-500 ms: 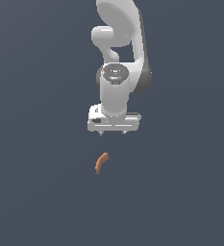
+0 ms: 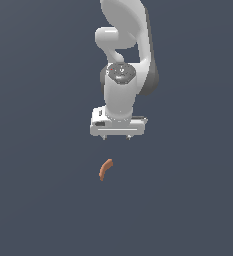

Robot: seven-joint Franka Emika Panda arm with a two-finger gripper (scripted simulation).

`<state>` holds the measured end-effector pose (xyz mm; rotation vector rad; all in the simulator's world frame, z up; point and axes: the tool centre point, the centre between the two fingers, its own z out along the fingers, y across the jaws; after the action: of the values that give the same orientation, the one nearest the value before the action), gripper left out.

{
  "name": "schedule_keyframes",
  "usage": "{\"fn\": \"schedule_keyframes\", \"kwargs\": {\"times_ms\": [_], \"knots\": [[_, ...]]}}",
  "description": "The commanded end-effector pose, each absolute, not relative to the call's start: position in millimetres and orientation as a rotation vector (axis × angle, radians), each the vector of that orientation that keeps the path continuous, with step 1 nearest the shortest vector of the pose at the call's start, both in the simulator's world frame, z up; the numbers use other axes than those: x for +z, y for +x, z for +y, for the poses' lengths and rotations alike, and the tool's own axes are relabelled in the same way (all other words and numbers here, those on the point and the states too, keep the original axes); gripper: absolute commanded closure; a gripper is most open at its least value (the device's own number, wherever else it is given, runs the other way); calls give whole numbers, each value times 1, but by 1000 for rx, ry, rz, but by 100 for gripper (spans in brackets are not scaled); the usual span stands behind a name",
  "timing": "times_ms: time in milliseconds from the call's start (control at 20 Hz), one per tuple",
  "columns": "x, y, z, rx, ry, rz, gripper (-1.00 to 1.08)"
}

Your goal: Pick up the object and move it to a goal position.

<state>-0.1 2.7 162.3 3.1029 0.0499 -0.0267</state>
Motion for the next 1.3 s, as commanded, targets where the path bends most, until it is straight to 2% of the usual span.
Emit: {"fn": "schedule_keyframes", "kwargs": {"times_ms": [0, 500, 1250], "knots": [[164, 0, 2, -25, 3098, 57, -92], [156, 14, -4, -22, 3107, -79, -92], [112, 72, -38, -5, 3061, -680, -92]]}}
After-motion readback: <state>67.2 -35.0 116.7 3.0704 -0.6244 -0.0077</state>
